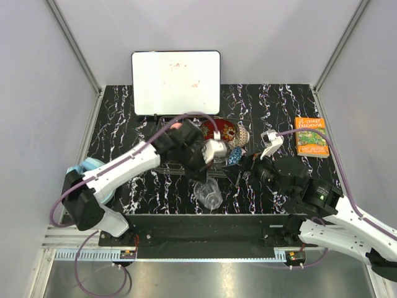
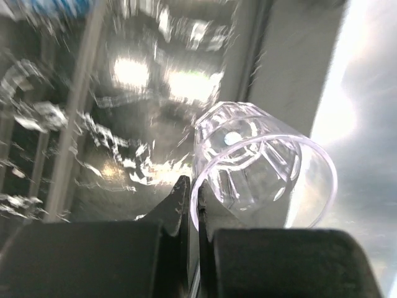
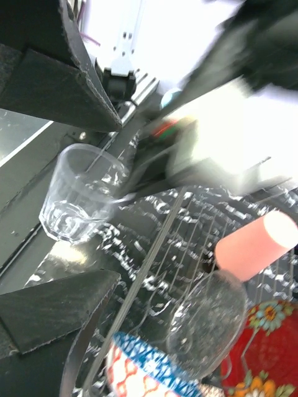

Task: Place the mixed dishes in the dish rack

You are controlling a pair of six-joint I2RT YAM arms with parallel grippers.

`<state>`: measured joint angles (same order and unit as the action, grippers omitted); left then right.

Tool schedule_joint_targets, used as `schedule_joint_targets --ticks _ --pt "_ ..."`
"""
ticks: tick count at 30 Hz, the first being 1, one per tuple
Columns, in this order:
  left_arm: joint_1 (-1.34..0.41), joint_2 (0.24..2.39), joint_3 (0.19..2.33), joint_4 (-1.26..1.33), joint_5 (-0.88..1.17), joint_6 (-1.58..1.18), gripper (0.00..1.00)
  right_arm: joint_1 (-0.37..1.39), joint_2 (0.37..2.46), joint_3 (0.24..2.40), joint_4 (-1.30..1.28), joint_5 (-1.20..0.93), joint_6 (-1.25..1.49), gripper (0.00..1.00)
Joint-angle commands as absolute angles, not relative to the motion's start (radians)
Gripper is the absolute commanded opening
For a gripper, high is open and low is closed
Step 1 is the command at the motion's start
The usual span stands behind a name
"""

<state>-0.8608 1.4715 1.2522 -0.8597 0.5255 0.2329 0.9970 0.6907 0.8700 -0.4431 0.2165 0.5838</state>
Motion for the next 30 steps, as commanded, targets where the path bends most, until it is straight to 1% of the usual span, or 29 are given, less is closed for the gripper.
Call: schedule_joint_targets --ticks 1,2,6,7,9,10,11,12,13,14,15,16,17,19,20,25,27,28,29,30 --pt "-0.672 1.391 1.5 -0.92 0.888 0.246 0.0 1.0 0.693 0.887 -0.289 0.164 0.566 0.99" --pt "-0.575 1.396 1.562 -0.92 1.011 0.206 0.0 1.0 0.695 0.888 -0.226 0.16 0.571 1.0" --pt "-0.395 1.451 1.669 -0.914 1.199 0.083 0.0 1.0 0.742 0.877 -0.059 0.132 0.597 1.0" --pt "-0.37 1.45 1.667 -0.896 1.225 0.025 0.0 1.002 0.753 0.876 -0.032 0.126 0.6 1.0" --pt "-0.31 1.424 1.62 -0.781 1.29 -0.065 0.0 1.002 0.79 0.868 0.06 0.12 0.609 1.0" --pt "-0.281 1.41 1.555 -0.714 1.331 -0.198 0.0 1.002 0.799 0.852 0.139 0.117 0.614 1.0" --pt "-0.27 1.395 1.511 -0.52 1.353 -0.292 0.0 1.0 0.807 0.833 0.197 0.114 0.618 1.0" --pt "-0.261 1.362 1.465 -0.395 1.37 -0.395 0.0 1.002 0.814 0.809 0.262 0.109 0.63 1.0" --pt "-0.249 1.344 1.362 -0.253 1.394 -0.627 0.0 0.999 0.818 0.763 0.382 0.112 0.635 1.0" --pt "-0.244 1.327 1.311 0.079 1.399 -0.76 0.0 1.0 0.828 0.746 0.426 0.117 0.643 1.0" --pt "-0.239 1.309 1.264 0.244 1.402 -0.891 0.0 0.993 0.836 0.735 0.457 0.124 0.652 1.0" --pt "-0.235 1.312 1.211 0.381 1.404 -1.108 0.0 0.986 0.845 0.721 0.498 0.123 0.656 1.0" --pt "-0.235 1.316 1.198 0.581 1.405 -1.19 0.0 0.98 0.857 0.718 0.512 0.114 0.663 1.0" --pt "-0.235 1.333 1.175 0.716 1.401 -1.346 0.0 0.968 0.871 0.712 0.547 0.097 0.686 1.0" --pt "-0.235 1.339 1.167 0.794 1.397 -1.373 0.0 0.965 0.877 0.709 0.561 0.089 0.695 1.0" --pt "-0.236 1.333 1.132 0.807 1.374 -1.388 0.0 0.951 0.885 0.704 0.613 0.092 0.698 1.0" --pt "-0.238 1.318 1.12 0.776 1.371 -1.352 0.0 0.933 0.894 0.7 0.64 0.083 0.71 1.0" --pt "-0.239 1.313 1.117 0.749 1.371 -1.326 0.0 0.925 0.897 0.701 0.665 0.075 0.719 1.0" --pt "-0.239 1.301 1.118 0.662 1.371 -1.29 0.0 0.911 0.916 0.704 0.681 0.065 0.736 1.0" --pt "-0.241 1.295 1.121 0.608 1.368 -1.202 0.0 0.904 0.928 0.712 0.698 0.039 0.747 1.0"
